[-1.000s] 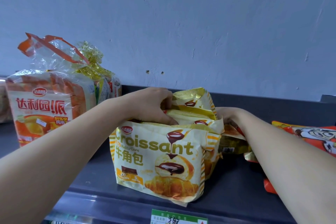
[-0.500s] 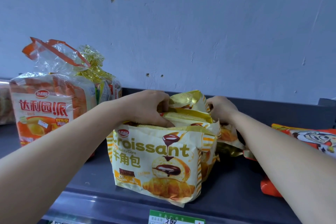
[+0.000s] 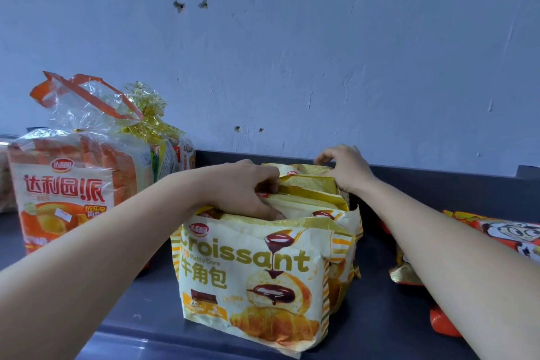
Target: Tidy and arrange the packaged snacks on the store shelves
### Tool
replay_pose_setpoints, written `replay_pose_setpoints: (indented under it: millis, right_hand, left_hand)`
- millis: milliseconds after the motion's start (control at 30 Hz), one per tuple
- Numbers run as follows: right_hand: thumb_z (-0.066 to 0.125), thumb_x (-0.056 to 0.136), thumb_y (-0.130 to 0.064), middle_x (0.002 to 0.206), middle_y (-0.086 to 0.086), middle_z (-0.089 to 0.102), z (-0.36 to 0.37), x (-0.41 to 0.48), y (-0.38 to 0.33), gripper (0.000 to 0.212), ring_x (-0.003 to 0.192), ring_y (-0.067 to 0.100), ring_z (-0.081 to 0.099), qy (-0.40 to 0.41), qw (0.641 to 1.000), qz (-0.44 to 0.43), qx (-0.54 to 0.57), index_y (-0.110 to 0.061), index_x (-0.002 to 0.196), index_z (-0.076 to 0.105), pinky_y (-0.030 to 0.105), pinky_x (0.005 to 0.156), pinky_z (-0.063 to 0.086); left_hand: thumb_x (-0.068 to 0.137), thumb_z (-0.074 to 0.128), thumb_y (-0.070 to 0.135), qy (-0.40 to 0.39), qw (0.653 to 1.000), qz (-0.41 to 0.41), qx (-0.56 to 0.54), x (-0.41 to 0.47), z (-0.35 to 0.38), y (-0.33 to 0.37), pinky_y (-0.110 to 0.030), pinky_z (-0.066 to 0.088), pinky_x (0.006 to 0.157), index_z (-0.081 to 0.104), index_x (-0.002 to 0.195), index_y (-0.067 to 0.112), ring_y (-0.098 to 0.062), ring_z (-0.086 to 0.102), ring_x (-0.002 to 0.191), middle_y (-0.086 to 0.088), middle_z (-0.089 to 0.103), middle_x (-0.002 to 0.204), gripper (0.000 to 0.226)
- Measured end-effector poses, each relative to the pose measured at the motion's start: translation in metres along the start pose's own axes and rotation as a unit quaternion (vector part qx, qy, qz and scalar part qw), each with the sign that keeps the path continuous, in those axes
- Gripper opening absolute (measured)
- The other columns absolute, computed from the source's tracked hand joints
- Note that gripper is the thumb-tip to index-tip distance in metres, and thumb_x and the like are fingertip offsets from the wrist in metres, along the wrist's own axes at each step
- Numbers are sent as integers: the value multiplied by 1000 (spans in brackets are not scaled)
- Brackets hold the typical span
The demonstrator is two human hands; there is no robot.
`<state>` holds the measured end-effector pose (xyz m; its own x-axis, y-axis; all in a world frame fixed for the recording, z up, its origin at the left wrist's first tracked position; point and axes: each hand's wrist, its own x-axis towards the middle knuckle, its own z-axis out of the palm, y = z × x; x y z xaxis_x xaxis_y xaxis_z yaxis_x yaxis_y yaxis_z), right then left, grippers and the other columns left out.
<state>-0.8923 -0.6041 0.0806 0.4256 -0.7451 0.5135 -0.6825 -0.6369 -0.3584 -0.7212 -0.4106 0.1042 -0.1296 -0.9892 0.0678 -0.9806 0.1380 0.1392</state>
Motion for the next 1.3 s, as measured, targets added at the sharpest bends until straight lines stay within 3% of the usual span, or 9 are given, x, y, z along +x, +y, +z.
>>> replay_pose_setpoints:
  millis: [133, 300, 400, 567, 700, 800, 967, 1167, 1300]
  right_hand:
    - [72, 81, -19, 113, 1, 56, -5, 1, -3, 39, 106, 20, 53, -88, 984, 120, 95, -17, 118, 61, 32, 88, 48]
    - [72, 79, -8, 94, 3, 67, -2, 2, -13, 8, 95, 19, 61, 24, 976, 134, 172, -15, 79, 69, 28, 73, 47]
    - [71, 82, -14, 92, 2, 68, 2, 2, -22, 2, 94, 18, 62, 4, 962, 127, 242, -14, 80, 70, 29, 76, 49]
    - [64, 86, -45, 99, 1, 70, -14, -8, -30, 35, 97, 14, 60, -28, 965, 70, 253, -11, 91, 72, 28, 83, 44]
    - [68, 72, -60, 112, -2, 66, -26, -24, -26, 55, 112, 13, 54, -113, 955, 99, 255, -17, 106, 67, 39, 97, 45]
    - [72, 52, -70, 124, -5, 59, -31, -37, -23, 85, 121, 13, 48, -203, 933, 105, 277, -27, 123, 57, 44, 105, 39]
    - [89, 26, -62, 128, -3, 59, -30, -49, -18, 121, 117, 18, 56, -306, 883, 101, 340, -33, 134, 44, 44, 102, 44]
    - [96, 32, -40, 135, -3, 54, -38, -59, -11, 117, 121, 19, 56, -381, 829, 85, 401, -34, 135, 39, 39, 96, 49]
    - [78, 73, -8, 147, 3, 39, -43, -61, -15, 73, 127, 14, 47, -255, 882, 101, 384, -26, 135, 45, 25, 83, 51]
  left_hand:
    - [89, 59, 48, -36, 999, 2, -16, 3, 0, 4, -30, 38, 100, 38, 135, 36, -14, 46, 114, 7, 45, 126, 52]
    - [92, 49, 54, -52, 998, -7, 19, 17, -3, 6, -38, 13, 117, 26, 149, 34, -14, 15, 145, 15, 15, 159, 64]
    - [95, 44, 53, -24, 998, -26, 57, 29, 1, 5, -40, 16, 116, 32, 149, 30, -18, 17, 144, 9, 22, 158, 60]
    - [95, 48, 49, 15, 995, -49, 90, 43, 5, -2, -40, 24, 115, 39, 145, 22, -22, 24, 140, 1, 31, 152, 58]
    - [88, 61, 49, 31, 997, -58, 39, 40, -1, -3, -37, 36, 106, 48, 138, 19, -21, 41, 128, 0, 44, 143, 59]
    - [73, 74, 53, 34, 992, -99, -66, 35, -10, -10, -36, 38, 101, 37, 141, 19, -23, 41, 126, -1, 38, 144, 85]
    - [73, 77, 39, -64, 969, -148, -189, 38, -14, -39, -47, 18, 118, 1, 153, 30, -29, 11, 146, -1, 4, 161, 111]
    - [67, 84, 23, -94, 925, -115, -351, 44, -4, -57, -32, 31, 106, 11, 153, 20, -26, 27, 141, -2, 21, 157, 114]
    - [50, 92, 29, -74, 911, -126, -386, 49, 0, -53, -38, 45, 100, 39, 134, 15, -22, 55, 115, -1, 53, 132, 100]
